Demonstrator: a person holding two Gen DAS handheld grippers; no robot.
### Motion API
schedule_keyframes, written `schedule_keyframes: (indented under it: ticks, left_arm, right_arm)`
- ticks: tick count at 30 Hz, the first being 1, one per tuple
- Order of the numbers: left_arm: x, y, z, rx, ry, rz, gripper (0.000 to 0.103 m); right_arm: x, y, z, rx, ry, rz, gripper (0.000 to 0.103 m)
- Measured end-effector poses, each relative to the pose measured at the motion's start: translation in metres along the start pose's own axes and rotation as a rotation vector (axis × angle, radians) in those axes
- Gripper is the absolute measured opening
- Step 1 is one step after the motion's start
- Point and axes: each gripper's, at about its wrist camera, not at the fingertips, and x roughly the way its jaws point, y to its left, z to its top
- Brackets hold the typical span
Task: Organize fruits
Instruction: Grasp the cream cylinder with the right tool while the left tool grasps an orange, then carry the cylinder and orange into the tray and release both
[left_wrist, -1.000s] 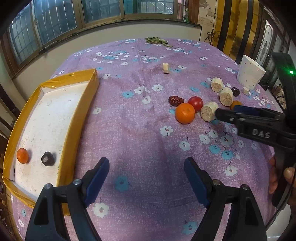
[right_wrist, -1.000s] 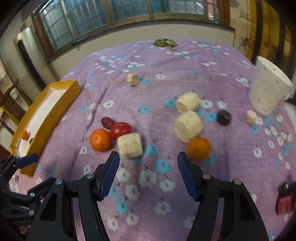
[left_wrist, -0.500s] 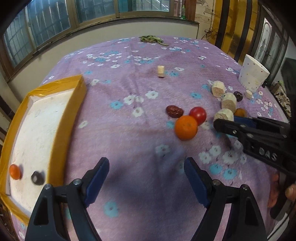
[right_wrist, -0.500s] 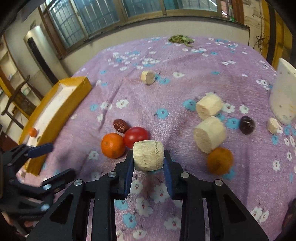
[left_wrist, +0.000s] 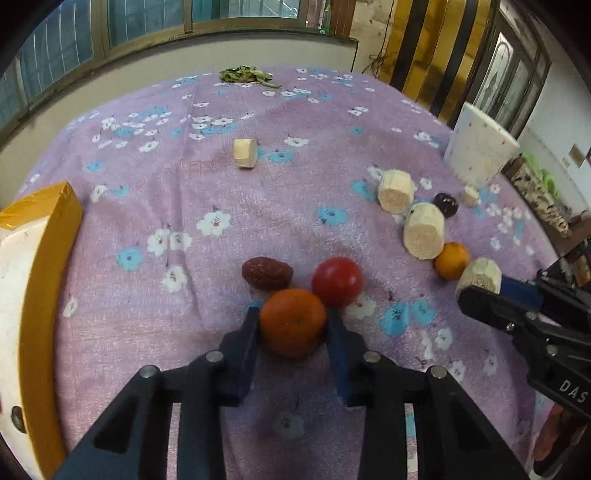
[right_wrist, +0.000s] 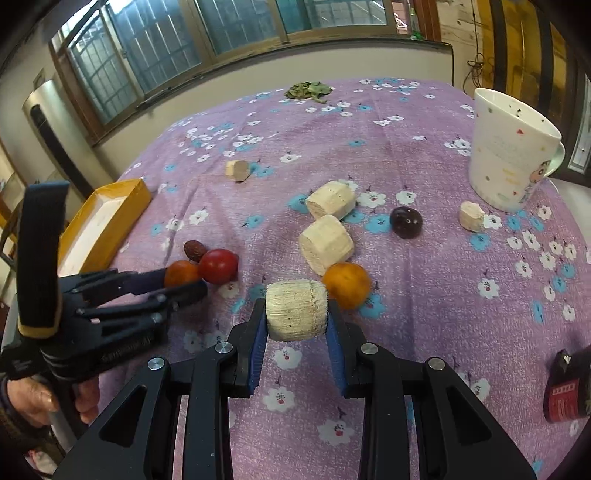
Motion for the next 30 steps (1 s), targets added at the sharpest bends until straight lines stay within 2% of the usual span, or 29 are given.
schedule_keyframes:
  ticks: [9,22,30]
  left_arm:
    - [-0.031,0.022,-0.019,-0.069,-0.022,-0.042,0.037]
    - [-0.09,0.066,-0.043,-0.119,-0.099,-0.027,0.037]
    - [-0.11,0.105,-0.053,-0.164,-0.126,-0.017,0.037]
  right_arm:
    - [-0.007,0.02,-0.004,-0.014,-0.021,-0.019,0.029]
    - [-0.011,0.086,-0.015,-0.096,-0.033,-0.02,0.029]
    - [0.001,0.129,-0.007,-0.128,-0.024,0.012,0.029]
